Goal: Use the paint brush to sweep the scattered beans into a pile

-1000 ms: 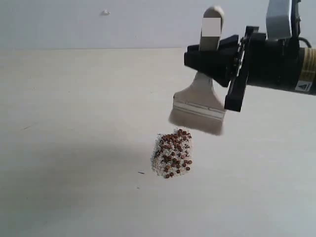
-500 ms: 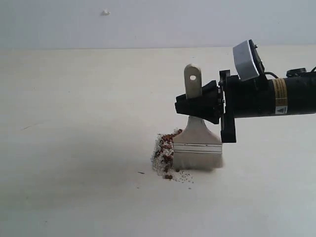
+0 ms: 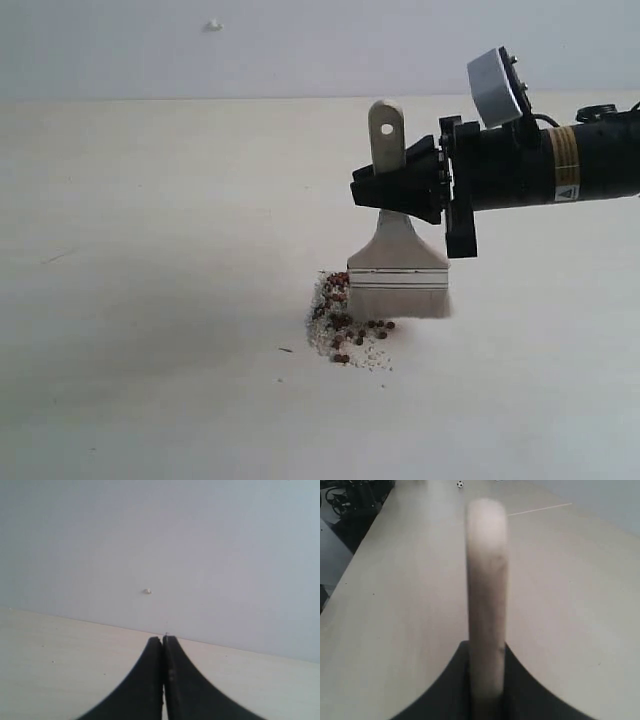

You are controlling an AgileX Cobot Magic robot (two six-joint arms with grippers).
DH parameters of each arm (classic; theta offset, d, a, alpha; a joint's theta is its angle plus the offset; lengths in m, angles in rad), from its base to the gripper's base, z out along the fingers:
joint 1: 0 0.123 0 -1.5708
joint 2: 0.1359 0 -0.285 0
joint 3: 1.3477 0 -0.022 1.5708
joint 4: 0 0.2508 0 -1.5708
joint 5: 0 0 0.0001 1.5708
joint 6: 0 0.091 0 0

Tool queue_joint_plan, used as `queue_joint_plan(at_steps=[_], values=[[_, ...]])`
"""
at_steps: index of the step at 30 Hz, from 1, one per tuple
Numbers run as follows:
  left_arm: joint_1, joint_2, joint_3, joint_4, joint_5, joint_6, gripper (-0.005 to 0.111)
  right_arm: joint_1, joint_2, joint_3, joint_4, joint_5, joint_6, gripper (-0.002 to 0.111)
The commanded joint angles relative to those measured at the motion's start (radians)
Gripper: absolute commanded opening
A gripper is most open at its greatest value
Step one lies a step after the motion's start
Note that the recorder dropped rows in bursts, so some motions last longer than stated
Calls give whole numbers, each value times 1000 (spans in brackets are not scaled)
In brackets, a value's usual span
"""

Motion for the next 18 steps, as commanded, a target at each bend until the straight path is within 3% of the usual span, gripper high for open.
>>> queue_joint_plan(at_steps=[1,12,18], values=[[-7,-6,2,1,2,2,0,-1,-49,-7,1,-20,28,0],[-7,-6,2,1,2,2,0,5,-133,64,-80,-20,55,0],[-7,-6,2,1,4,2,0,104,-135,118,-46,-20,-37,0]])
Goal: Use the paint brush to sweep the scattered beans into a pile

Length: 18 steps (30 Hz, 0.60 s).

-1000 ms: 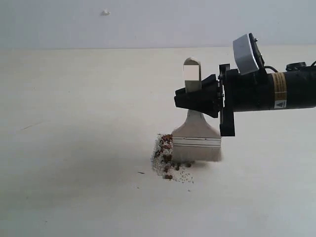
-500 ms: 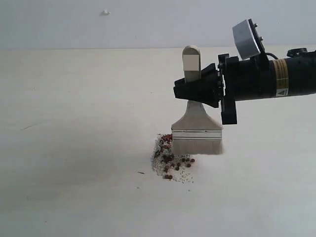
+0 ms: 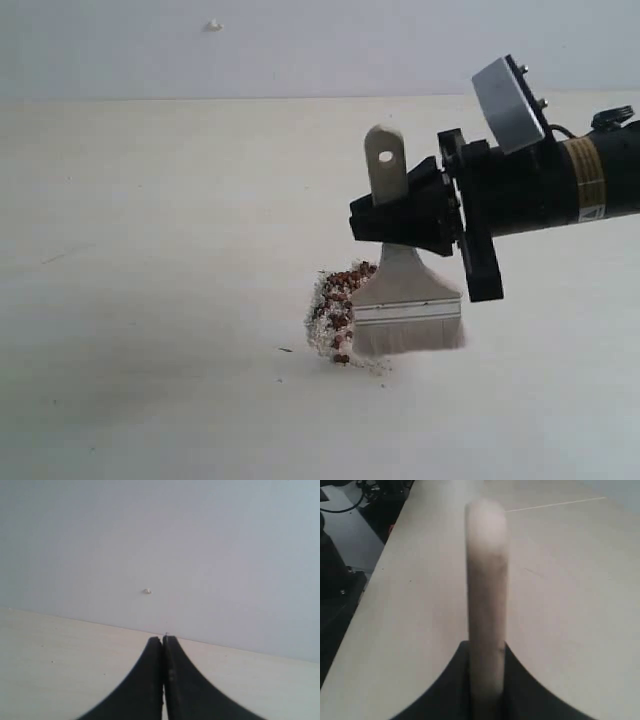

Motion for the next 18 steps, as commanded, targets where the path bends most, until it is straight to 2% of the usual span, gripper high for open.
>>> queue_joint_plan(at_steps=[1,4,18], values=[[-7,-6,2,1,6,2,0,79,-12,34,63,-13,-88,0],[-7,-6,2,1,6,2,0,111,-12,34,92,-13,-112,0],[-7,-6,2,1,6,2,0,111,36,64,29,-13,-118,0]])
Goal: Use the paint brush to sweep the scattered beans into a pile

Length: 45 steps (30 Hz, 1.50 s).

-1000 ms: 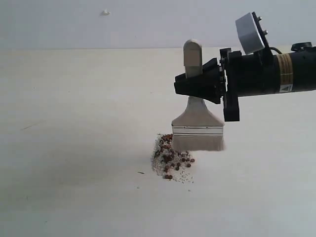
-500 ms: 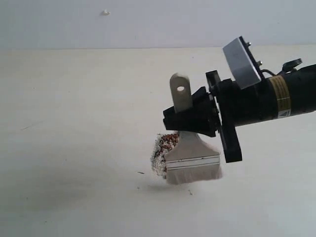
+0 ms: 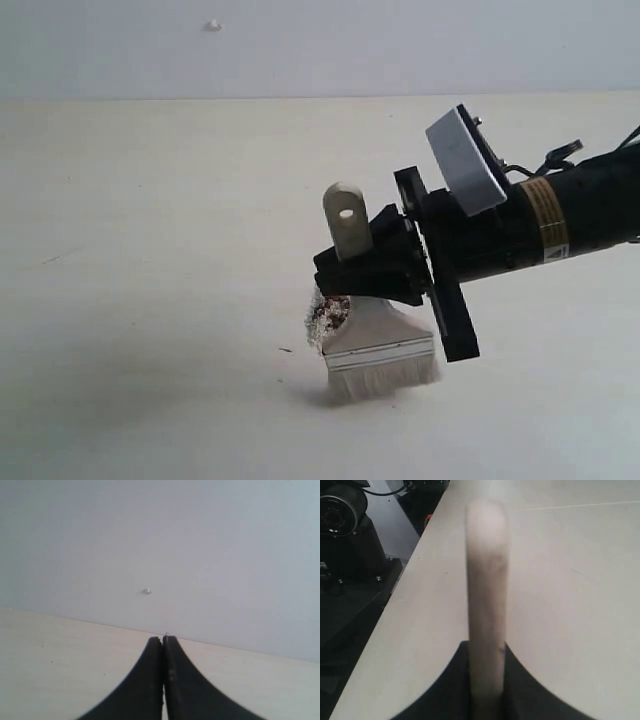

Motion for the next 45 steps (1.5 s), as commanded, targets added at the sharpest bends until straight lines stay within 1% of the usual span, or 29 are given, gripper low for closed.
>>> queue_joint_plan(at_steps=[1,6,14,18,20,28,34,40,45], values=[[-7,-6,2,1,6,2,0,3,1,20,-2,-11,-12,0],[-7,-6,2,1,6,2,0,3,1,58,-10,-11,-38,0],[-7,-6,2,1,6,2,0,3,39,60,-3,-11,-56,0],[-7,-6,2,1,6,2,0,3,129,54,91,-11,-142,0],[-7,-6,2,1,6,2,0,3,147,29,92,-11,-147,0],[-7,-6,2,1,6,2,0,3,164,-129,89,-11,-49,0],[-7,-6,2,1,6,2,0,3,180,-207,94,-11,-28,0],[-7,-6,2,1,6,2,0,3,203,-223,86,-11,-20,0],[-7,-6,2,1,6,2,0,3,161,-223,62,-11,23,0]])
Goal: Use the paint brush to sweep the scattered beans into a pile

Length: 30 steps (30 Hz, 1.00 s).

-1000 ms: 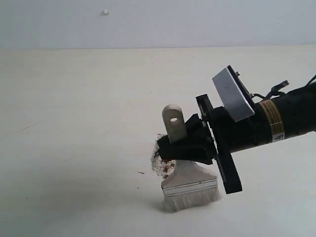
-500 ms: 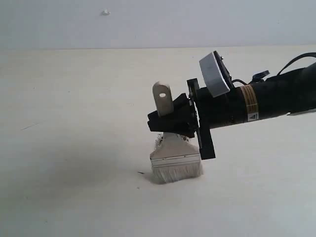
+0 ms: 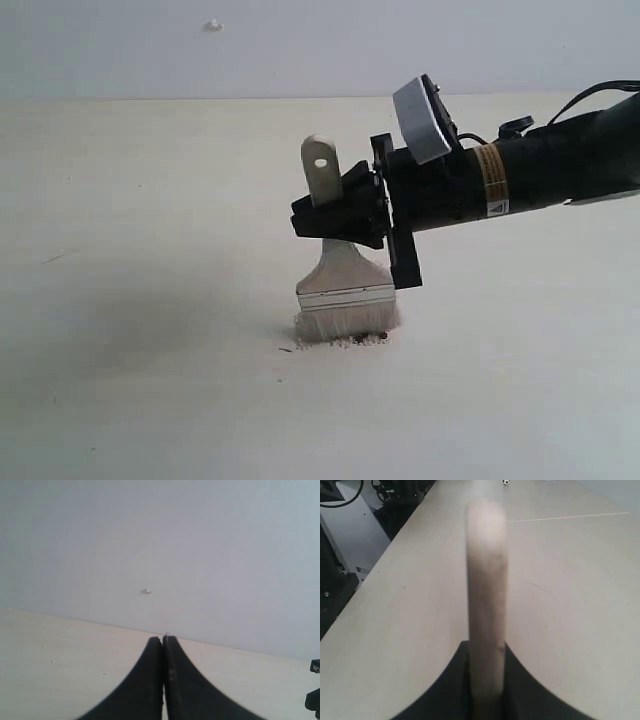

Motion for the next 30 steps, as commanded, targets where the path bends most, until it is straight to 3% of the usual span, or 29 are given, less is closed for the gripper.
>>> queue_joint_plan(at_steps=[1,9,12,16,21,30], values=[[-7,-6,2,1,6,2,0,2,-44,-7,-9,-5,29,0],[-7,-6,2,1,6,2,0,2,-109,-7,-1,-5,94,0],[-7,-6,2,1,6,2,0,2,-109,9,86,-5,148,0],[-7,-6,2,1,6,2,0,2,-109,148,439,-5,62,0],[-7,-6,2,1,6,2,0,44,-109,288,728,-5,-6,0],[-7,-6,2,1,6,2,0,326,-109,344,1205,6,-189,0]])
